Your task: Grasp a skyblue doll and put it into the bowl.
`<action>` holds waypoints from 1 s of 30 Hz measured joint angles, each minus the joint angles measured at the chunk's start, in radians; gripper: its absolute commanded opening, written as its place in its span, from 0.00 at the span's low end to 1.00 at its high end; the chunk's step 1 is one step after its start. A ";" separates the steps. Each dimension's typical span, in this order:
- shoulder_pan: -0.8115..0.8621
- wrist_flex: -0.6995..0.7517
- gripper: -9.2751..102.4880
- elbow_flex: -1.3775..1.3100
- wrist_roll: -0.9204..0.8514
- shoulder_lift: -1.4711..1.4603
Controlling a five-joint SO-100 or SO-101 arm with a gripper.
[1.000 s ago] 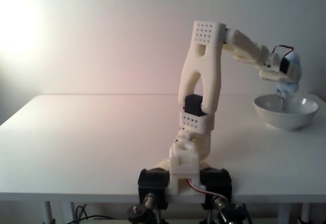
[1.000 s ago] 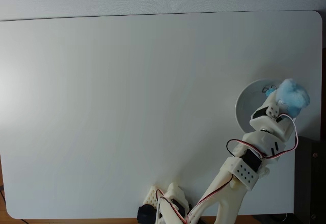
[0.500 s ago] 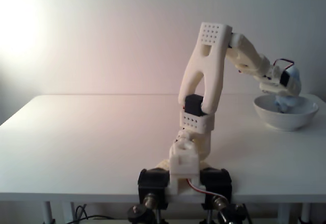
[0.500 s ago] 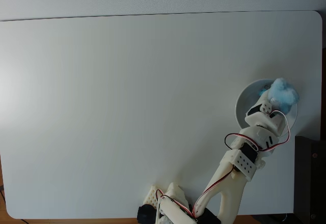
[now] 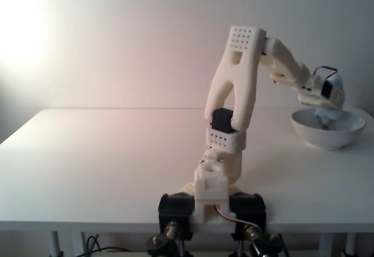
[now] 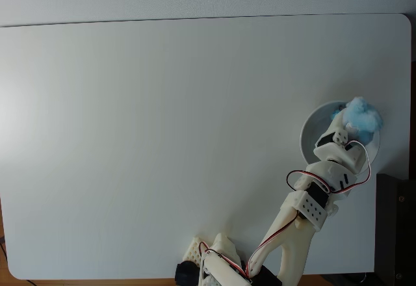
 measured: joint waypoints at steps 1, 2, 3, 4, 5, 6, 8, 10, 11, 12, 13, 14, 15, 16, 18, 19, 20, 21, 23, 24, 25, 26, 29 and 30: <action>0.000 0.000 0.46 0.000 0.000 0.000; 0.000 0.000 0.52 0.000 0.000 0.000; 0.000 0.000 0.57 0.000 0.000 0.000; 0.000 0.000 0.63 0.000 0.000 0.000; 0.000 0.000 0.68 0.000 0.000 0.000; 0.000 0.000 0.72 0.000 0.000 0.000; 0.000 0.000 0.80 0.000 0.000 0.000; 0.000 0.000 0.86 0.000 0.000 0.000; 0.000 0.000 0.88 0.000 0.000 0.000; 0.000 0.000 0.90 0.000 0.000 0.000; 0.000 0.000 0.90 0.000 0.000 0.000; 0.000 0.000 0.90 0.000 0.000 0.000; 0.000 0.000 0.90 0.000 0.000 0.000; 0.000 0.000 0.91 0.000 0.000 0.000; -0.002 0.000 0.91 0.000 0.000 0.000; -0.002 0.000 0.91 0.000 0.000 0.000; -0.002 0.000 0.91 0.000 0.000 0.000; -0.002 0.000 0.91 0.000 0.000 0.000; -0.002 0.000 0.91 0.000 0.000 0.000; -0.002 0.000 0.91 0.000 0.000 0.000; -0.002 0.000 0.91 0.000 0.000 0.000; -0.002 0.000 0.91 0.000 0.000 0.000; -0.002 0.000 0.91 0.000 0.000 0.000; -0.002 0.000 0.91 0.000 0.000 0.000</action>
